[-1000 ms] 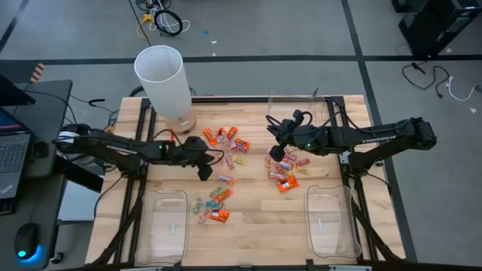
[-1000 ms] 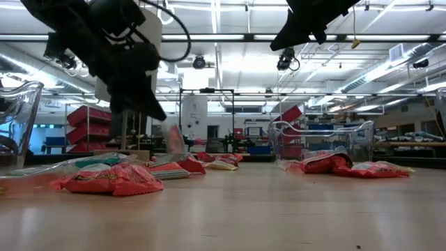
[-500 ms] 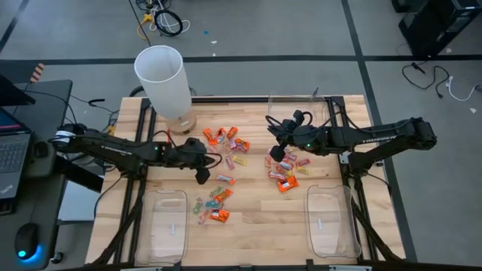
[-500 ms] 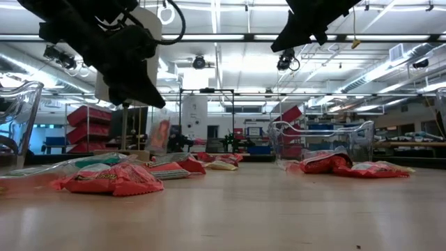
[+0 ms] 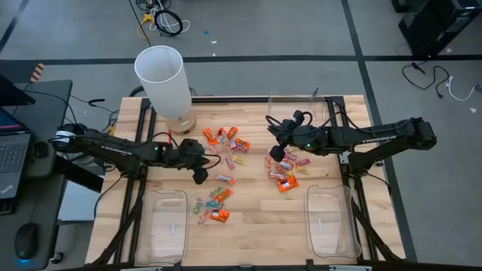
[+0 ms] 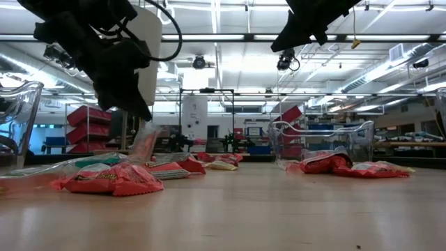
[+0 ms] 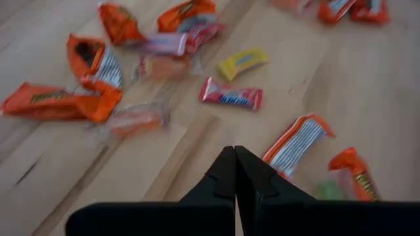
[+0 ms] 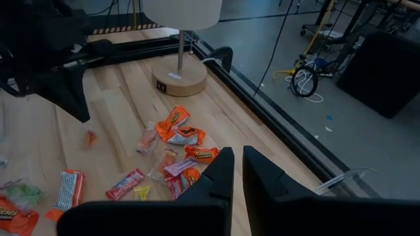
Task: Sort candy
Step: Put the orange gummy into the bottom left transparent bin
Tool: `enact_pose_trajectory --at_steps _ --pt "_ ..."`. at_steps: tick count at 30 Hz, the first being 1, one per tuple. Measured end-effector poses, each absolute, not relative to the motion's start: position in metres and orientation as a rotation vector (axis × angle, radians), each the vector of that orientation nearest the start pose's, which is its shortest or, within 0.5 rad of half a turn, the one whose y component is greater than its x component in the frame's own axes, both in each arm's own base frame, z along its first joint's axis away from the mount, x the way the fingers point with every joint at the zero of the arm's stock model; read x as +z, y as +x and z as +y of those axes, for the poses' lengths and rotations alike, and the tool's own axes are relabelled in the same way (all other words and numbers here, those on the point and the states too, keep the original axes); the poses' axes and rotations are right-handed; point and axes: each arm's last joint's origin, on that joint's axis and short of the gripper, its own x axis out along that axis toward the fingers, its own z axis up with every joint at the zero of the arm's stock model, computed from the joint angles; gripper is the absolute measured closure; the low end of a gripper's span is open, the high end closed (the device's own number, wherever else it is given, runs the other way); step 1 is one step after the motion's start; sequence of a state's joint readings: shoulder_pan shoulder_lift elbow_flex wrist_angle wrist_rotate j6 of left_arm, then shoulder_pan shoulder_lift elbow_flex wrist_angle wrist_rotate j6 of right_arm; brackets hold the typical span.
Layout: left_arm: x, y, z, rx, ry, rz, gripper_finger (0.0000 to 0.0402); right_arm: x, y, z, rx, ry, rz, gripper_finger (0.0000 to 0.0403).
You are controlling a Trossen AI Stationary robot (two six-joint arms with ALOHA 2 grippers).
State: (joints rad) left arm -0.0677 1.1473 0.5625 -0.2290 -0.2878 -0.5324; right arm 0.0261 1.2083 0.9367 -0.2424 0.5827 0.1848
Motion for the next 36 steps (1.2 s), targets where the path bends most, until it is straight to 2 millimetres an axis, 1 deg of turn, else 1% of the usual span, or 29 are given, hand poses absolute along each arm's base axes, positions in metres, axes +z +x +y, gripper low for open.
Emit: enact_pose_trajectory --at_steps 11,28,32,36 --pt "0.185 0.211 -0.005 0.468 -0.382 0.757 0.0397 0.297 0.259 -0.009 -0.592 0.042 0.437 0.0382" --pt "0.183 0.207 -0.003 0.567 -0.404 0.768 0.0335 0.297 0.259 -0.009 -0.592 0.042 0.437 0.0382" --pt "0.182 0.207 -0.003 0.593 -0.399 0.755 0.0327 0.297 0.259 -0.009 -0.592 0.043 0.437 0.0382" --pt "0.176 0.205 -0.002 0.598 -0.419 0.742 0.0325 0.297 0.259 -0.009 -0.592 0.043 0.437 0.0382"
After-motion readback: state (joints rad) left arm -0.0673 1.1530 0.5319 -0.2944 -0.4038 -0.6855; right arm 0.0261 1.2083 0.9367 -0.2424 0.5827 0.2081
